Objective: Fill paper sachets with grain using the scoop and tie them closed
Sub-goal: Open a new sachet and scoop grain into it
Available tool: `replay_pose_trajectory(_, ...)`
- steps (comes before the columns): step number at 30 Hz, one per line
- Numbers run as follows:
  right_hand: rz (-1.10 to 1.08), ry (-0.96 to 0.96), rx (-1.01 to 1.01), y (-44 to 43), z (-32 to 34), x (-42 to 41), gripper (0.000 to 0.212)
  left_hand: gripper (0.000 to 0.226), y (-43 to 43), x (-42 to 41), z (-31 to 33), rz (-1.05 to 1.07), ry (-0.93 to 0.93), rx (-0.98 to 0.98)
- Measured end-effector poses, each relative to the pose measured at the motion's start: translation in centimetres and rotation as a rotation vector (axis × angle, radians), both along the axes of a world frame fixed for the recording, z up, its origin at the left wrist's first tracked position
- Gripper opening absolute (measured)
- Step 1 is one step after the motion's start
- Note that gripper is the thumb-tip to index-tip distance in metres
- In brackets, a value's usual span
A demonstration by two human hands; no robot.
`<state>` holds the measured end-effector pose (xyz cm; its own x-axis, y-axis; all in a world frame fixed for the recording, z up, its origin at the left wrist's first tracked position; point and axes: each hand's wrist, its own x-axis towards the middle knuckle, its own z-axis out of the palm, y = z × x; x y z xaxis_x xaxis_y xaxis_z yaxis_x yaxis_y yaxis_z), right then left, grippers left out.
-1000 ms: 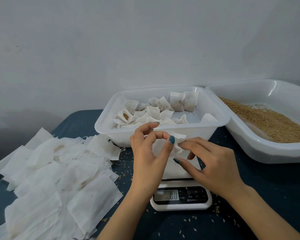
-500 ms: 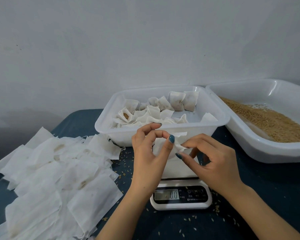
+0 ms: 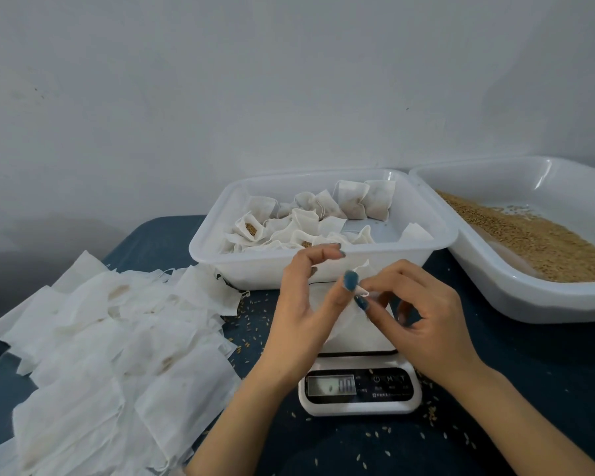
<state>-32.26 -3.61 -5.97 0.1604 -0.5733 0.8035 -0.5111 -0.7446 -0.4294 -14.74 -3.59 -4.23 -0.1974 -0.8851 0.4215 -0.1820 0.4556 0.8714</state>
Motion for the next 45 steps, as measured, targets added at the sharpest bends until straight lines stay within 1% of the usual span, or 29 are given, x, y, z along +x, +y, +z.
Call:
replay_pose_trajectory(1,0.014,-0.014,0.005,0.1,0.1,0.0,0.009,0.055,-0.1,0.3,0.1,-0.056,-0.064,0.009)
replay_pose_trajectory(3,0.033,-0.029,0.01,0.2,0.2,0.0,0.008,0.079,-0.3,0.6,0.2,-0.096,-0.251,-0.005)
replay_pose_trajectory(4,0.039,-0.037,0.013,0.2,0.3,0.0,0.009,0.087,-0.4,0.6,0.3,-0.092,-0.345,-0.014)
replay_pose_trajectory(5,0.042,-0.047,0.015,0.2,0.3,0.0,0.012,0.091,-0.5,0.7,0.2,-0.075,-0.425,-0.031)
replay_pose_trajectory(7,0.053,-0.063,0.013,0.2,0.4,0.1,0.015,0.083,-0.5,0.7,0.0,-0.026,-0.51,-0.084)
replay_pose_trajectory(11,0.077,-0.073,0.007,0.3,0.5,0.1,0.011,0.048,-0.7,0.9,-0.2,0.029,-0.497,-0.112)
replay_pose_trajectory(13,0.084,-0.077,0.015,0.4,0.5,0.1,0.008,0.035,-1.0,1.0,-0.4,0.052,-0.502,-0.117)
replay_pose_trajectory(15,0.089,-0.077,0.019,0.3,0.4,0.1,0.006,0.032,-1.1,1.1,-0.6,0.063,-0.507,-0.113)
replay_pose_trajectory(18,0.109,-0.077,0.024,0.2,0.1,0.2,0.009,0.035,-1.4,1.2,-1.0,0.077,-0.501,-0.126)
replay_pose_trajectory(21,0.114,-0.077,0.017,0.4,0.3,0.1,0.02,0.035,-1.6,1.4,-1.1,0.106,-0.485,-0.121)
replay_pose_trajectory(24,0.1,-0.14,-0.001,0.5,0.7,-0.1,0.032,0.033,-1.7,1.6,-1.1,0.13,-0.464,-0.117)
replay_pose_trajectory(26,0.032,-0.216,0.019,0.4,0.8,-0.5,0.028,0.032,-1.7,1.7,-1.1,0.14,-0.455,-0.115)
replay_pose_trajectory(28,-0.123,-0.234,0.071,0.0,0.8,-0.9,0.017,0.032,-1.7,1.7,-1.2,0.148,-0.455,-0.11)
replay_pose_trajectory(29,-0.214,-0.199,0.103,-0.2,0.9,-1.2,0.013,0.032,-1.8,1.8,-1.2,0.153,-0.457,-0.106)
replay_pose_trajectory(32,-0.438,-0.001,0.125,-1.0,1.8,-2.0,0.018,0.032,-1.8,1.7,-1.4,0.163,-0.467,-0.099)
replay_pose_trajectory(34,-0.535,0.089,0.125,-1.9,3.1,-3.0,0.018,0.032,-1.8,1.6,-1.5,0.166,-0.473,-0.106)
replay_pose_trajectory(36,-0.609,0.161,0.178,-3.3,4.3,-4.8,0.023,0.031,-1.9,1.7,-1.7,0.169,-0.47,-0.115)
replay_pose_trajectory(40,-0.789,0.233,0.449,-5.9,5.7,-10.6,0.031,0.03,-2.0,1.8,-1.8,0.187,-0.46,-0.142)
replay_pose_trajectory(43,-0.93,0.393,0.754,-6.6,5.6,-14.2,0.021,0.03,-2.0,1.9,-1.8,0.192,-0.465,-0.151)
replay_pose_trajectory(44,-0.955,0.455,0.843,-6.7,5.4,-14.8,0.021,0.03,-2.0,1.9,-1.8,0.194,-0.465,-0.15)
replay_pose_trajectory(45,-0.966,0.5,0.904,-6.7,5.1,-15.2,0.027,0.03,-2.1,1.9,-1.8,0.195,-0.465,-0.144)
